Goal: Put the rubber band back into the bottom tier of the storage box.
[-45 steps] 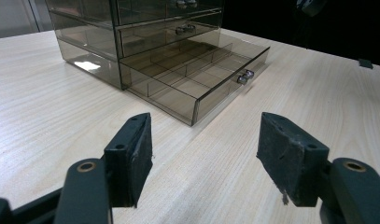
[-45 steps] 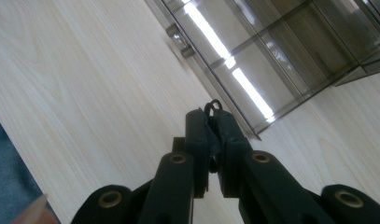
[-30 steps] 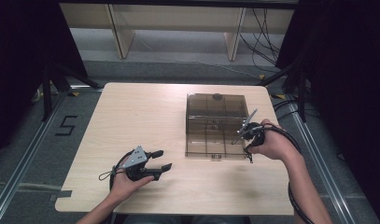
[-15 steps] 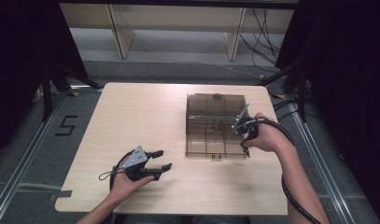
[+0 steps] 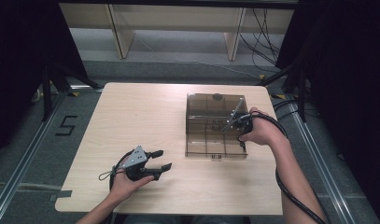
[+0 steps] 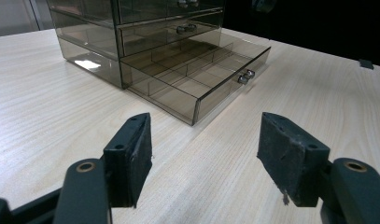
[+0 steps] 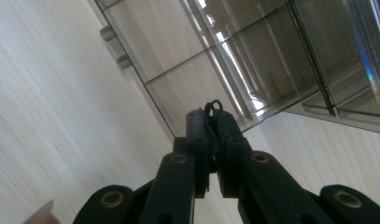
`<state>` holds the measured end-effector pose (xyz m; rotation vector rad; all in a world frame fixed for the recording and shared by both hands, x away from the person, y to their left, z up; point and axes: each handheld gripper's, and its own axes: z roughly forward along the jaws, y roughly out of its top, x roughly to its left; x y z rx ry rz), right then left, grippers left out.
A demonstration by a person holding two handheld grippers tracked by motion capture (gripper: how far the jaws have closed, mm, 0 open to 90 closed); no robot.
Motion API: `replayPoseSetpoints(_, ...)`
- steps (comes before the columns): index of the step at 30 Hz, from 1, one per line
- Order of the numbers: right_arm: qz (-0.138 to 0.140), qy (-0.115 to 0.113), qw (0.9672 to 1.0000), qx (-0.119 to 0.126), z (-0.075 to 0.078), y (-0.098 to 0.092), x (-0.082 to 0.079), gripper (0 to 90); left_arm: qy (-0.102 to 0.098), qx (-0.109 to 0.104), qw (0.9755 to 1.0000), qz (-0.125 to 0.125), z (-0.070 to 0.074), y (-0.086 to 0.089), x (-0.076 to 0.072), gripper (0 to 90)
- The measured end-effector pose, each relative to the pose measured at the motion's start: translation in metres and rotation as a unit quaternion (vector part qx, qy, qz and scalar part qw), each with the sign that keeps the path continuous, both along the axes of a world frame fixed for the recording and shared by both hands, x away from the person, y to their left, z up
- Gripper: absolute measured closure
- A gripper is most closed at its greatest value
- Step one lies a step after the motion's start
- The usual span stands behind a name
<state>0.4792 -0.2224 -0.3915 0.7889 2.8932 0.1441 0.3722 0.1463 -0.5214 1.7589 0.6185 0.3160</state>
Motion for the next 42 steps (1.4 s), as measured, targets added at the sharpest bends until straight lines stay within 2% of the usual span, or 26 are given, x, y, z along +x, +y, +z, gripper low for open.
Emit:
replayPoseSetpoints(3, 0.000, -0.001, 1.0000, 0.002, -0.001, 0.000, 0.003, 86.3, 0.003, -0.001, 1.0000, 0.001, 0.000, 0.000, 0.000, 34.5)
replayPoseSetpoints(5, -0.016, 0.006, 0.9999, 0.001, -0.001, 0.002, 0.002, 86.4, 0.002, -0.007, 1.0000, -0.003, -0.001, 0.000, 0.001, 34.5)
replayPoseSetpoints(6, 0.003, -0.001, 1.0000, 0.004, -0.003, 0.002, 0.005, 86.3, 0.002, -0.003, 1.0000, 0.000, 0.000, 0.000, 0.000, 34.4)
replayPoseSetpoints(7, 0.003, -0.001, 1.0000, 0.004, -0.003, 0.002, 0.005, 86.3, 0.002, -0.003, 1.0000, 0.000, 0.000, 0.000, 0.000, 34.4)
replayPoseSetpoints(8, -0.011, 0.007, 0.9999, 0.002, -0.003, 0.003, 0.004, 86.3, 0.002, 0.000, 1.0000, 0.001, 0.000, 0.000, 0.000, 34.4)
replayPoseSetpoints(9, 0.012, 0.002, 0.9999, 0.002, -0.005, 0.002, 0.008, 86.4, 0.001, -0.001, 1.0000, 0.001, 0.000, 0.000, 0.000, 34.4)
replayPoseSetpoints(10, -0.010, 0.001, 0.9999, 0.000, -0.004, 0.004, 0.005, 86.3, 0.002, -0.001, 1.0000, 0.001, 0.000, 0.000, 0.000, 34.4)
replayPoseSetpoints(12, 0.004, 0.004, 1.0000, 0.000, -0.005, 0.004, 0.008, 86.3, 0.002, -0.006, 1.0000, -0.003, -0.001, 0.000, 0.001, 34.4)
replayPoseSetpoints(14, -0.010, 0.002, 0.9999, -0.002, -0.006, 0.005, 0.007, 86.3, 0.001, -0.006, 1.0000, -0.002, -0.001, 0.000, 0.001, 34.4)
replayPoseSetpoints(16, -0.002, 0.008, 1.0000, 0.001, -0.008, 0.006, 0.009, 86.3, 0.001, -0.006, 1.0000, -0.003, -0.001, 0.000, 0.001, 34.4)
replayPoseSetpoints(17, -0.011, 0.012, 0.9999, 0.000, -0.009, 0.007, 0.008, 86.4, 0.003, -0.001, 1.0000, 0.001, 0.000, 0.000, 0.000, 34.4)
replayPoseSetpoints(18, -0.001, 0.007, 1.0000, -0.001, -0.011, 0.007, 0.010, 86.3, 0.003, -0.001, 1.0000, 0.001, 0.000, 0.000, 0.000, 34.4)
replayPoseSetpoints(20, -0.002, 0.011, 0.9999, -0.006, -0.014, 0.008, 0.010, 86.3, 0.001, -0.001, 1.0000, 0.001, 0.000, 0.000, 0.000, 34.4)
replayPoseSetpoints(21, -0.014, 0.016, 0.9998, -0.003, -0.016, 0.009, 0.009, 86.3, 0.001, -0.002, 1.0000, 0.001, 0.000, 0.000, 0.000, 34.4)
replayPoseSetpoints(23, -0.010, 0.015, 0.9998, -0.010, -0.020, 0.009, 0.010, 86.3, 0.003, -0.002, 1.0000, 0.001, 0.000, 0.000, 0.000, 34.5)
replayPoseSetpoints(24, 0.001, 0.018, 0.9998, -0.005, -0.022, 0.008, 0.011, 86.3, 0.002, -0.002, 1.0000, 0.001, 0.000, 0.000, 0.000, 34.4)
replayPoseSetpoints(31, -0.015, 0.026, 0.9995, -0.006, -0.033, 0.006, 0.013, 86.3, 0.001, 0.000, 1.0000, 0.001, 0.000, 0.000, 0.000, 34.3)
replayPoseSetpoints(33, -0.004, 0.029, 0.9995, -0.006, -0.036, 0.004, 0.014, 86.2, 0.001, 0.000, 1.0000, 0.001, 0.000, 0.000, 0.000, 34.3)
replayPoseSetpoints(34, -0.015, 0.029, 0.9994, -0.008, -0.037, 0.004, 0.014, 86.3, 0.001, 0.000, 1.0000, 0.001, 0.000, 0.000, 0.000, 34.3)
replayPoseSetpoints(36, -0.019, 0.033, 0.9992, -0.008, -0.040, 0.003, 0.014, 86.2, 0.002, -0.001, 1.0000, 0.001, 0.000, 0.000, 0.000, 34.3)
replayPoseSetpoints(38, -0.010, 0.036, 0.9993, 0.000, -0.044, 0.002, 0.015, 86.0, 0.002, -0.002, 1.0000, 0.001, 0.000, 0.000, 0.000, 34.3)
replayPoseSetpoints(42, -0.021, 0.036, 0.9991, 0.006, -0.049, 0.001, 0.015, 82.6, 0.001, -0.001, 1.0000, 0.000, 0.000, 0.000, 0.000, 34.3)
